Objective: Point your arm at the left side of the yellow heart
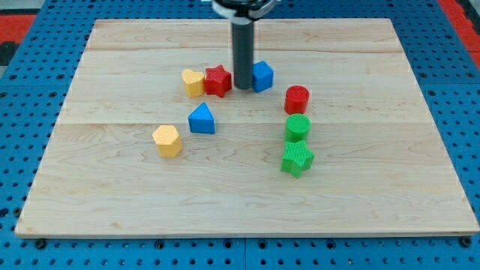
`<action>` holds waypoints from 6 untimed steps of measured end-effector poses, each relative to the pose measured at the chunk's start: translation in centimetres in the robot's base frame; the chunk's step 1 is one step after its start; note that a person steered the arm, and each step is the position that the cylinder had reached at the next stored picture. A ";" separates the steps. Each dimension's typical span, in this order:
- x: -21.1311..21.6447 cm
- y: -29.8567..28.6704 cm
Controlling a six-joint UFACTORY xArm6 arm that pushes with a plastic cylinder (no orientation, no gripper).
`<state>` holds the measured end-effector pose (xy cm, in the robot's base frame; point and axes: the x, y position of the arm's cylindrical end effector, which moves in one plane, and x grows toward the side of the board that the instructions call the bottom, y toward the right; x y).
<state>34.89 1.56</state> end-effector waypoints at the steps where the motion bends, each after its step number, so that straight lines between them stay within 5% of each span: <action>1: -2.5 2.3; 3: -5.3 -10.4; 4: -3.2 -14.5; 6: 1.6 -14.5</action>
